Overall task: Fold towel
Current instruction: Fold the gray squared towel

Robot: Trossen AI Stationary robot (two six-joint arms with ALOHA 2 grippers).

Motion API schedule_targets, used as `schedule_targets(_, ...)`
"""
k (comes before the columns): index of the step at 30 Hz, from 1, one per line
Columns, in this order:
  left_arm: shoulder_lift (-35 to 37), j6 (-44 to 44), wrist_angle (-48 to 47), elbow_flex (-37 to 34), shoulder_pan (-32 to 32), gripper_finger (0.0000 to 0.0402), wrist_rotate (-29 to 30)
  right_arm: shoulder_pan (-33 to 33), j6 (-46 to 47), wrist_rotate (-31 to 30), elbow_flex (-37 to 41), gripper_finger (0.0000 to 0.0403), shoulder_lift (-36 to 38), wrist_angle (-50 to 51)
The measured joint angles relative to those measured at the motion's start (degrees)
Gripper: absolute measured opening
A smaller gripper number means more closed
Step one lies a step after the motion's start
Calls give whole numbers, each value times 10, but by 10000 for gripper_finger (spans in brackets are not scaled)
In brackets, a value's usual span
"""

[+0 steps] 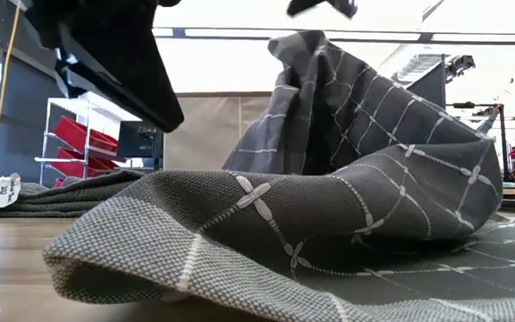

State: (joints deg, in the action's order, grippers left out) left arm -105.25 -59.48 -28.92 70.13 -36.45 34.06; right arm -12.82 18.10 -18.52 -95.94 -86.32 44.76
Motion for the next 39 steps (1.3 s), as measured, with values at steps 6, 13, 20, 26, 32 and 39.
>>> schedule_targets(6, 0, 40, 5, 0, 25, 30, -5, -1, 26, 24, 28, 25, -15, 27)
schedule_targets(13, 1, 85, 3, 0, 31, 24, -52, -3, 58, 53, 62, 57, -34, 57)
schedule_targets(20, 2, 126, 0, 0, 21, 12, -132, -5, 13, 40, 78, 149, -85, 48)
schedule_targets(26, 2, 146, -1, 0, 15, 2, -182, -10, -26, 45, 78, 208, -129, 47)
schedule_targets(32, 2, 147, -5, 0, 16, 0, -180, -20, -38, 57, 78, 221, -136, 50)
schedule_targets(39, 2, 146, -11, 0, 16, 0, -176, -29, -27, 81, 77, 210, -90, 58)
